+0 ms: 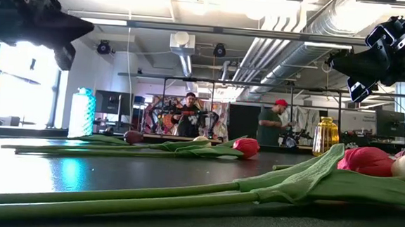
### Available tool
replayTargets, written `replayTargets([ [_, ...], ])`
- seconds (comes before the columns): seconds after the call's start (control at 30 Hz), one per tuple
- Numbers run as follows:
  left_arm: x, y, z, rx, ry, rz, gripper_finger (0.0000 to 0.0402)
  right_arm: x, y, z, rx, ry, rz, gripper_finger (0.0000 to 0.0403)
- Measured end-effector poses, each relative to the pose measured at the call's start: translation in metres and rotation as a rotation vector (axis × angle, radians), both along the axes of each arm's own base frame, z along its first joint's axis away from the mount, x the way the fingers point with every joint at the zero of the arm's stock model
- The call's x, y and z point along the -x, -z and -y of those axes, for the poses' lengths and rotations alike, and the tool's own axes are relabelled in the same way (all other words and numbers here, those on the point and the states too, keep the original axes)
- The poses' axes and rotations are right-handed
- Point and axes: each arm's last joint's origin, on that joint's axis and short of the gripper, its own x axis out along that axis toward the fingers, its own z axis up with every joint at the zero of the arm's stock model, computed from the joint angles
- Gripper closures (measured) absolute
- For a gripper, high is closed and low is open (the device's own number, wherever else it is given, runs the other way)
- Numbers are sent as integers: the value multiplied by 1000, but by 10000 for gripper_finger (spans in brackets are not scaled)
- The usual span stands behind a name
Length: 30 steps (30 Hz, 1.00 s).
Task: Sort flowers into vase by color
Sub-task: Put the top left dark red flower into the blue vase
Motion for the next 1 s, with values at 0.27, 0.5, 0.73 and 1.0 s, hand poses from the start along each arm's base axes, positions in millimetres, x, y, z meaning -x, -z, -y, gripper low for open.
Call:
replayTargets([
  [0.27, 0, 0, -1, 283, 4, 16, 402, 0, 0, 0, 0, 0, 0, 403],
  [0.5, 1, -3, -5, 306, -149, 73, 402, 0, 0, 1, 42, 20, -1, 403],
  [0.73, -4, -4, -7, 356, -215, 89, 402, 0, -8, 3, -104, 106, 86, 403],
  [1.0, -22, -30, -9, 308, -250, -42, 402, 4, -13, 13, -581, 437, 282, 403],
])
